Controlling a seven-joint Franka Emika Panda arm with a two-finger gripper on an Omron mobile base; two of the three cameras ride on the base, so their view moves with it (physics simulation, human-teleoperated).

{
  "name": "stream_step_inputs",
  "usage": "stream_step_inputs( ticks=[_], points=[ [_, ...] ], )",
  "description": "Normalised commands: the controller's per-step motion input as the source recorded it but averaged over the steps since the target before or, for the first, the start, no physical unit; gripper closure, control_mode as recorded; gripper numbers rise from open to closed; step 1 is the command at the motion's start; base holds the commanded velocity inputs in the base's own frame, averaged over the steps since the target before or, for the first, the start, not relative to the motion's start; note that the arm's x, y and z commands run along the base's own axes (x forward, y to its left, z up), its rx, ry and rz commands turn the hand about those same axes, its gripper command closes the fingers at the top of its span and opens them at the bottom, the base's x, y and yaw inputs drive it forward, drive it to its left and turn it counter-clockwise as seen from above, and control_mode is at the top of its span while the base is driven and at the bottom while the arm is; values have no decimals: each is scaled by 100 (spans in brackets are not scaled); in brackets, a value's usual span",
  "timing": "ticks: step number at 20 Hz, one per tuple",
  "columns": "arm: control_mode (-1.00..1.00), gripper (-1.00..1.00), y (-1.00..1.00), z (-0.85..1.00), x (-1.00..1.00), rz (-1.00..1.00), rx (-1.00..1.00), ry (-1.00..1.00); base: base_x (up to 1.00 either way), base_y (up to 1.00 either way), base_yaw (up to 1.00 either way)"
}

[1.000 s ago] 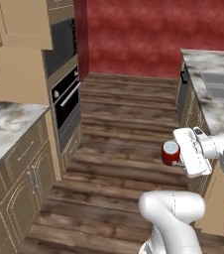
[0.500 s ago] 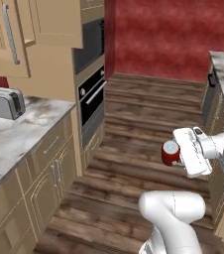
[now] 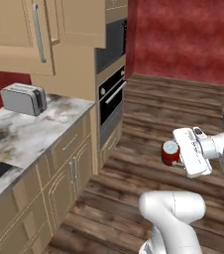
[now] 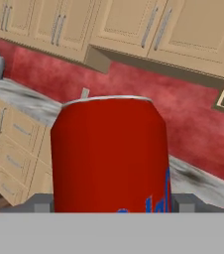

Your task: Pick the can from the counter and place it in the open cabinet.

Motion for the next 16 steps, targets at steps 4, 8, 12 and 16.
stream_step_inputs(
  ticks=[4,8,12,16],
  points=[
    [100,100,0,0,0,0,0,0,31,14,23],
    [100,100,0,0,0,0,0,0,31,21,22],
    [100,100,0,0,0,0,0,0,33,19,23],
    [100,100,0,0,0,0,0,0,45,15,24]
  ],
)
